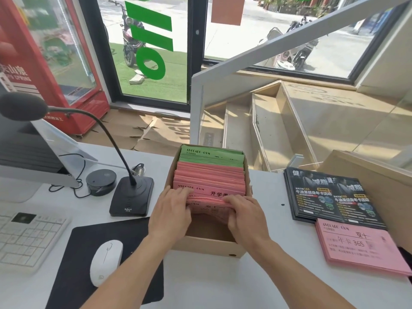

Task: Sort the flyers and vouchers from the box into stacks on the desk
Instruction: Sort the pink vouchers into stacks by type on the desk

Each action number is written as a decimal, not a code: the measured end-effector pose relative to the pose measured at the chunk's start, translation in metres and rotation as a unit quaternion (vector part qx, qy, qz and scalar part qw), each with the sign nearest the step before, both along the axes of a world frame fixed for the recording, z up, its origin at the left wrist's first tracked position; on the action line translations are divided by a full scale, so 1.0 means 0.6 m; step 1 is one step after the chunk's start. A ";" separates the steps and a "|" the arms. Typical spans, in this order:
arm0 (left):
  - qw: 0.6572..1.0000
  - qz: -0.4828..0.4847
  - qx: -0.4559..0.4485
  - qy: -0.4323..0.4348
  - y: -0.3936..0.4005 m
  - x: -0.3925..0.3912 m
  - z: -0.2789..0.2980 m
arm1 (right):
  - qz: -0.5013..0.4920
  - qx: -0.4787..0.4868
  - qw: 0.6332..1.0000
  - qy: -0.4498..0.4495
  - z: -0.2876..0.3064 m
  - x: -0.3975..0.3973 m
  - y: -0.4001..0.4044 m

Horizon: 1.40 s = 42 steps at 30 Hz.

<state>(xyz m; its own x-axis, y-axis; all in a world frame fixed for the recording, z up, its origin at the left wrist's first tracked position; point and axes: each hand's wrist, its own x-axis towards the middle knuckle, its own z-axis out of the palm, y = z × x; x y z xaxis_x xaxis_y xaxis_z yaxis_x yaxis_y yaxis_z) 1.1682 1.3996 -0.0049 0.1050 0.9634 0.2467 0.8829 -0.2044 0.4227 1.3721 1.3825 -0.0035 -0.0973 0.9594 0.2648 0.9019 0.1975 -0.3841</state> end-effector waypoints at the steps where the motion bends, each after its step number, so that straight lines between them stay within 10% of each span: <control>1: 1.000 -0.005 0.005 -0.012 -0.001 0.000 0.002 | 0.003 0.027 0.999 0.028 -0.004 0.004 -0.002; 10: 0.903 -0.019 0.035 -0.427 -0.067 0.035 0.073 | 0.021 0.243 0.949 0.199 0.076 0.084 -0.061; 24: 0.889 -0.233 -0.180 -0.351 -0.186 0.383 -0.030 | -0.163 -0.040 0.947 0.275 0.046 0.444 -0.290; 42: 0.899 -0.090 -0.258 -0.342 -0.281 0.477 -0.085 | -0.174 -0.197 0.921 0.288 -0.056 0.573 -0.374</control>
